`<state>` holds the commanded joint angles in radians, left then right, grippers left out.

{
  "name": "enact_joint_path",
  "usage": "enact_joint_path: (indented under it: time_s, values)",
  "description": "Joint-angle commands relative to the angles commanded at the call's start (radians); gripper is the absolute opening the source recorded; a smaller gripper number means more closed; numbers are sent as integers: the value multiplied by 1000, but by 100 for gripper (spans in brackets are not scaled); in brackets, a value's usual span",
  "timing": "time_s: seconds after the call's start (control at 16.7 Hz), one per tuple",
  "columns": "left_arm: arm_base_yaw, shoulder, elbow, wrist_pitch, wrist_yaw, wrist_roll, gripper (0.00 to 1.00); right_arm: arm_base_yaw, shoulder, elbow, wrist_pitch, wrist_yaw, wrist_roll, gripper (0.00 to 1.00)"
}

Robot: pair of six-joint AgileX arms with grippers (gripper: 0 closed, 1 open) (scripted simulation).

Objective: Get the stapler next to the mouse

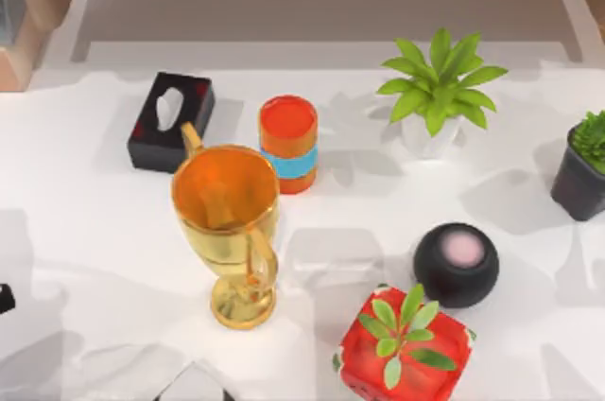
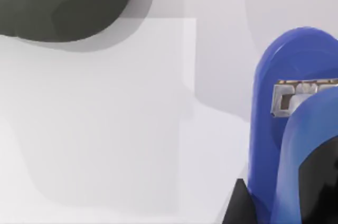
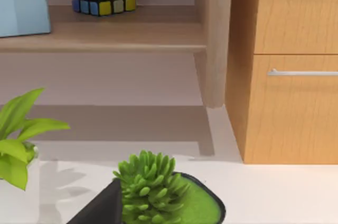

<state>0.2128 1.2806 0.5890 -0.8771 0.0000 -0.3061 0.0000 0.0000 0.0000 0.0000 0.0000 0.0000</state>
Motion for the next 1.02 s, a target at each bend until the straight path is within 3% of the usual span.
enact_joint_path:
  time_s: [0.36,1.02]
  values:
    - [27,112,111,-23,1,105,0,0,0,0,0,0,0,100]
    - [157,643,755,-115,12,675,0,0,0,0,0,0,0,100]
